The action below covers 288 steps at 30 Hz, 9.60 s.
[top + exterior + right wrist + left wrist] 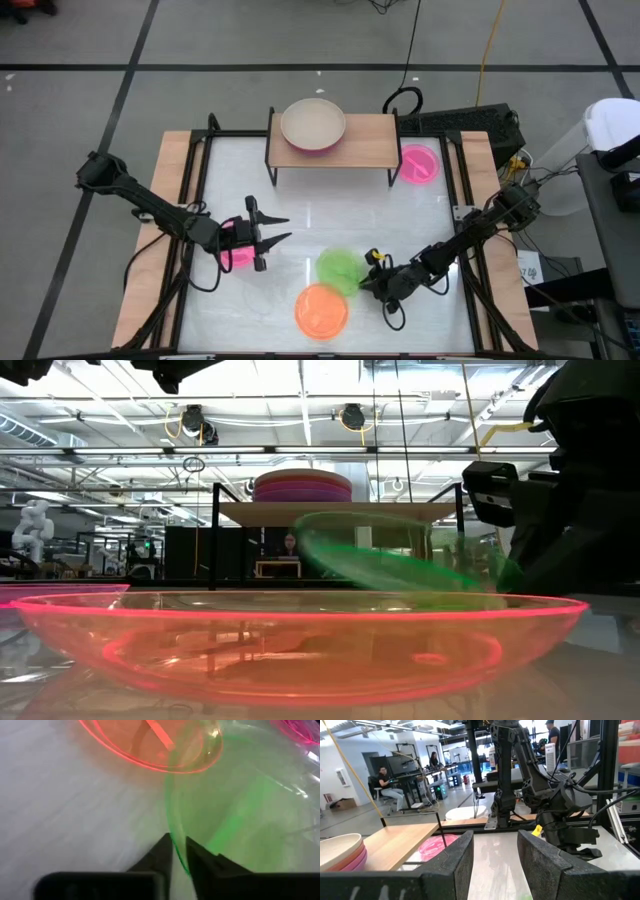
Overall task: Place and stack plates onto a shelf
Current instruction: Put the green plate on the shelf, then stack the left light pink plate on top of the green plate, then stack the light pink plate on top of the light pink plate on the shelf
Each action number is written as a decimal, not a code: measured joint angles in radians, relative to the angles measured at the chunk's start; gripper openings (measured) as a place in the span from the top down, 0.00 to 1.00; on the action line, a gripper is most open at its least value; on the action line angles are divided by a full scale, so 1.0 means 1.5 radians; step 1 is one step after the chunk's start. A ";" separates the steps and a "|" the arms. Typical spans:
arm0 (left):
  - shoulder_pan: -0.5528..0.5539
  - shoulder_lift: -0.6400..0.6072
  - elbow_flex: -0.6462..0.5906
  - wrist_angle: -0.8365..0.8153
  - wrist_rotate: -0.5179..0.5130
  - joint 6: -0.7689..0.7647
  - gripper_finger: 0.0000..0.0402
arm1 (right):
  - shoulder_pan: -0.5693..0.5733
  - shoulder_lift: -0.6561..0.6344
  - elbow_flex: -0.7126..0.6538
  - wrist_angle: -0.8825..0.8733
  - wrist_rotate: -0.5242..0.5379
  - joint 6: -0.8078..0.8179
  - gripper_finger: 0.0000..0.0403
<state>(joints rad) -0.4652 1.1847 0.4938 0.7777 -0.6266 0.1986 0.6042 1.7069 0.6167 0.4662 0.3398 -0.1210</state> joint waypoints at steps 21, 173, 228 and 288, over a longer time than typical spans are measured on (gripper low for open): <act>0.027 0.000 0.000 -0.007 -0.002 -0.030 0.60 | -0.080 -0.199 -0.001 0.041 0.281 -0.262 1.00; 0.000 0.495 0.450 -1.253 0.340 -0.815 0.62 | -0.323 -0.652 -0.175 -0.015 -0.088 0.028 0.64; 0.449 0.564 0.914 -0.892 0.231 0.566 0.93 | -0.323 -0.837 -0.175 -0.043 -0.088 -0.019 0.64; 0.129 -0.063 0.052 -0.154 0.145 0.008 0.72 | -0.325 -0.367 0.104 -0.783 0.105 0.217 0.64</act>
<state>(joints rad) -0.2712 1.0904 0.5720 0.5467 -0.4091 0.2111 0.1168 1.1565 0.7723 -0.7084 0.4973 0.2045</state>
